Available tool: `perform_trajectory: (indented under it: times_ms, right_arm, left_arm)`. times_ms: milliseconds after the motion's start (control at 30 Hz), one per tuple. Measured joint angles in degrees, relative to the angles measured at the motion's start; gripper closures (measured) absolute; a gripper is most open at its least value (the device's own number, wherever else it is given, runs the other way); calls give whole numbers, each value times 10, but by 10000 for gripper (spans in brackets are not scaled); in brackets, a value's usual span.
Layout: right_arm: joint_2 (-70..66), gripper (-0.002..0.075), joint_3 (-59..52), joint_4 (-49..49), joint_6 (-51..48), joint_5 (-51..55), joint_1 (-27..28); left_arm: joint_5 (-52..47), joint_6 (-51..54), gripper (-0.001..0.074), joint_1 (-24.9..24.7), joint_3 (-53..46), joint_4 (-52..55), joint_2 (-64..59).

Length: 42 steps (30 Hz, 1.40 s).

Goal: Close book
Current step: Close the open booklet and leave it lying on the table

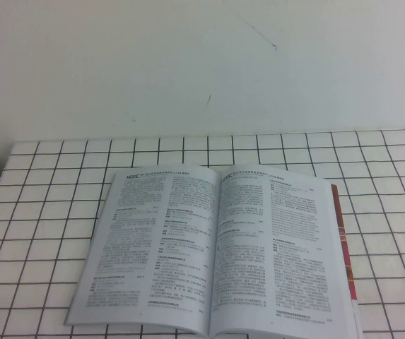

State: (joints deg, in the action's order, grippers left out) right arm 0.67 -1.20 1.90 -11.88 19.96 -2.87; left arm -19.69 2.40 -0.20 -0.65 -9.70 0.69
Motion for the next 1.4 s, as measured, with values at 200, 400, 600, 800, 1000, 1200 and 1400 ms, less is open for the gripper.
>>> perform_trajectory:
  times_ms: [200,400,600,800,1000,1200,1400]
  right_arm:
    - [0,729,0,0,0,0,0]
    - [0,729,0,0,0,0,0]
    - [0,729,0,0,0,0,0]
    - [0,729,0,0,0,0,0]
    - [0,729,0,0,0,0,0]
    - [0,729,-2,0,0,-14,0]
    - [0,729,-5,0,0,-178,0]
  left_arm:
    - [0,2,739,0,0,0,0]
    - [0,2,739,0,0,0,0]
    - [0,2,739,0,0,0,0]
    - [0,2,739,0,0,0,0]
    - [0,3,739,0,0,0,0]
    - [17,7,739,0,-2,0,0]
    - [156,9,739,0,-6,0,0]
